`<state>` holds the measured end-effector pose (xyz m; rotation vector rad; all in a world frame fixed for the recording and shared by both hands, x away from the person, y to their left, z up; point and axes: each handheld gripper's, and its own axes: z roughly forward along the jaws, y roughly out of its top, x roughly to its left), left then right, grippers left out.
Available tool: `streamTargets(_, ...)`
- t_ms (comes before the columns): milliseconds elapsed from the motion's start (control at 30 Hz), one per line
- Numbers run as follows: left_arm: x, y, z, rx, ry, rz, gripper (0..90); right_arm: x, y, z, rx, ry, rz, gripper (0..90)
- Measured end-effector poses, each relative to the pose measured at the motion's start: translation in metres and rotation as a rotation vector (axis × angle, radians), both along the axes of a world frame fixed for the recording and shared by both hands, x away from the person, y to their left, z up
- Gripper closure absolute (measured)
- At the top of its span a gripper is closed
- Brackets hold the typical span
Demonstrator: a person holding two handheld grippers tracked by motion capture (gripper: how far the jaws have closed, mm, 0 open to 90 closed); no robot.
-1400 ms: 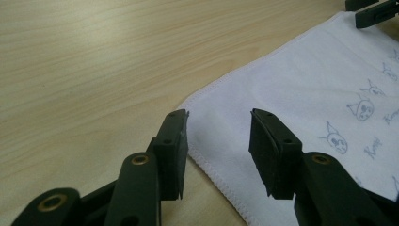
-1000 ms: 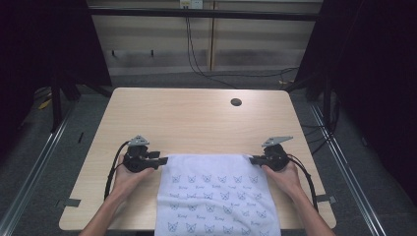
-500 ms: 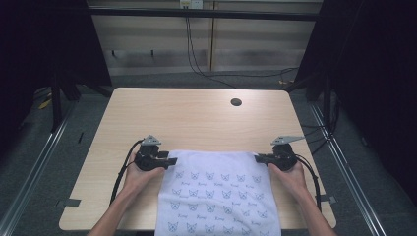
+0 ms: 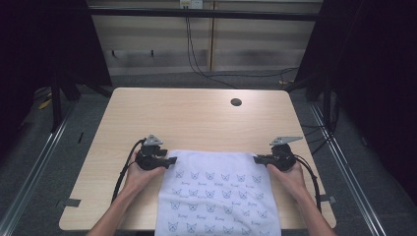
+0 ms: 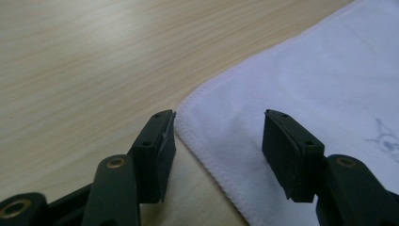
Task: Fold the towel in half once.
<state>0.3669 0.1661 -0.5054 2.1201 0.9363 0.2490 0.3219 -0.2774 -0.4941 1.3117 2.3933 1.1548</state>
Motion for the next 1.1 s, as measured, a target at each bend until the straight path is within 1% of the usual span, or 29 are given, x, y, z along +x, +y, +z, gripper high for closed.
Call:
streamTargets(33,0.001,-0.001,0.0,-0.008,0.003,0.001,43.8,0.0,0.0,0.0,-0.003,0.002,0.002,86.4)
streamTargets(100,0.001,-0.002,0.0,-0.005,0.0,-0.008,44.0,0.001,0.0,-0.001,-0.005,-0.001,-0.003,86.4)
streamTargets(133,0.001,-0.003,-0.001,-0.007,-0.003,-0.022,45.2,0.001,-0.001,-0.001,-0.005,0.003,-0.002,86.4)
streamTargets(167,0.0,-0.004,-0.001,-0.014,0.001,-0.023,47.6,0.001,-0.001,-0.001,-0.007,0.005,-0.005,86.4)
streamTargets(200,-0.001,-0.006,0.0,-0.012,0.006,-0.048,50.5,0.001,-0.001,-0.001,-0.008,0.007,-0.004,86.3)
streamTargets(233,-0.001,-0.007,-0.001,-0.032,0.016,-0.04,53.1,0.002,-0.001,-0.002,-0.004,0.01,-0.003,86.4)
streamTargets(267,-0.001,-0.007,-0.001,-0.032,0.016,-0.04,57.6,0.002,-0.001,-0.002,-0.004,0.01,-0.003,86.4)
streamTargets(300,0.0,-0.009,-0.002,-0.075,0.046,-0.049,61.0,0.002,0.0,-0.003,0.016,0.017,0.0,86.4)
streamTargets(333,-0.001,-0.01,-0.002,-0.07,0.044,-0.052,64.1,0.002,0.0,-0.003,0.021,0.018,0.011,86.4)
streamTargets(400,-0.002,-0.011,-0.003,-0.083,0.066,-0.067,76.0,0.002,0.002,-0.003,0.023,0.022,0.014,86.5)
streamTargets(433,-0.002,-0.011,-0.003,-0.083,0.066,-0.067,81.4,0.002,0.002,-0.003,0.023,0.022,0.014,86.5)
streamTargets(467,-0.002,-0.011,-0.003,-0.084,0.07,-0.065,81.4,0.002,0.001,-0.002,0.034,0.016,0.019,86.5)
streamTargets(500,-0.001,-0.007,-0.002,-0.094,0.091,-0.065,85.2,0.001,0.001,0.0,0.049,0.012,0.017,86.5)
streamTargets(533,-0.001,-0.005,-0.001,-0.097,0.086,-0.064,85.9,0.001,-0.001,0.003,0.061,0.005,0.015,86.6)
streamTargets(567,-0.001,-0.001,0.001,-0.108,0.084,-0.064,86.2,0.001,-0.002,0.005,0.071,0.001,0.012,86.6)
streamTargets(633,-0.001,0.006,0.006,-0.141,0.086,-0.061,86.5,0.001,-0.005,0.011,0.086,-0.015,0.014,86.6)
streamTargets(667,-0.003,0.007,0.01,-0.149,0.079,-0.07,86.6,0.0,-0.007,0.014,0.097,-0.023,0.013,86.6)
streamTargets(700,-0.003,0.007,0.01,-0.149,0.079,-0.07,86.6,0.0,-0.008,0.017,0.107,-0.03,0.017,86.6)
streamTargets(733,-0.007,0.008,0.018,-0.152,0.053,-0.087,86.6,0.0,-0.009,0.021,0.11,-0.038,0.025,86.6)
streamTargets(767,-0.008,0.009,0.023,-0.167,0.043,-0.096,86.6,-0.001,-0.009,0.024,0.111,-0.049,0.035,86.6)
streamTargets(833,-0.009,0.01,0.034,-0.172,0.02,-0.109,86.6,-0.001,-0.01,0.033,0.136,-0.064,0.046,86.7)
streamTargets(867,-0.007,0.012,0.039,-0.187,0.008,-0.096,86.6,0.0,-0.011,0.038,0.147,-0.073,0.046,86.7)
streamTargets(900,-0.005,0.014,0.044,-0.209,0.009,-0.087,86.6,0.002,-0.011,0.043,0.157,-0.08,0.042,86.7)
streamTargets(933,-0.002,0.016,0.049,-0.217,0.006,-0.086,86.6,0.004,-0.012,0.049,0.159,-0.091,0.039,86.7)
streamTargets(967,0.001,0.017,0.054,-0.216,-0.001,-0.08,86.6,0.006,-0.012,0.056,0.161,-0.101,0.035,86.7)
streamTargets(1000,0.001,0.017,0.054,-0.216,-0.001,-0.08,86.6,0.009,-0.012,0.063,0.162,-0.113,0.037,86.7)
streamTargets(1033,0.003,0.017,0.058,-0.211,-0.002,-0.078,86.6,0.012,-0.011,0.069,0.162,-0.121,0.038,86.7)
streamTargets(1067,0.011,0.02,0.075,-0.219,-0.038,-0.077,86.6,0.017,-0.01,0.08,0.158,-0.135,0.037,86.7)
streamTargets(1100,0.011,0.02,0.075,-0.219,-0.038,-0.077,86.6,0.017,-0.01,0.08,0.158,-0.135,0.037,86.7)
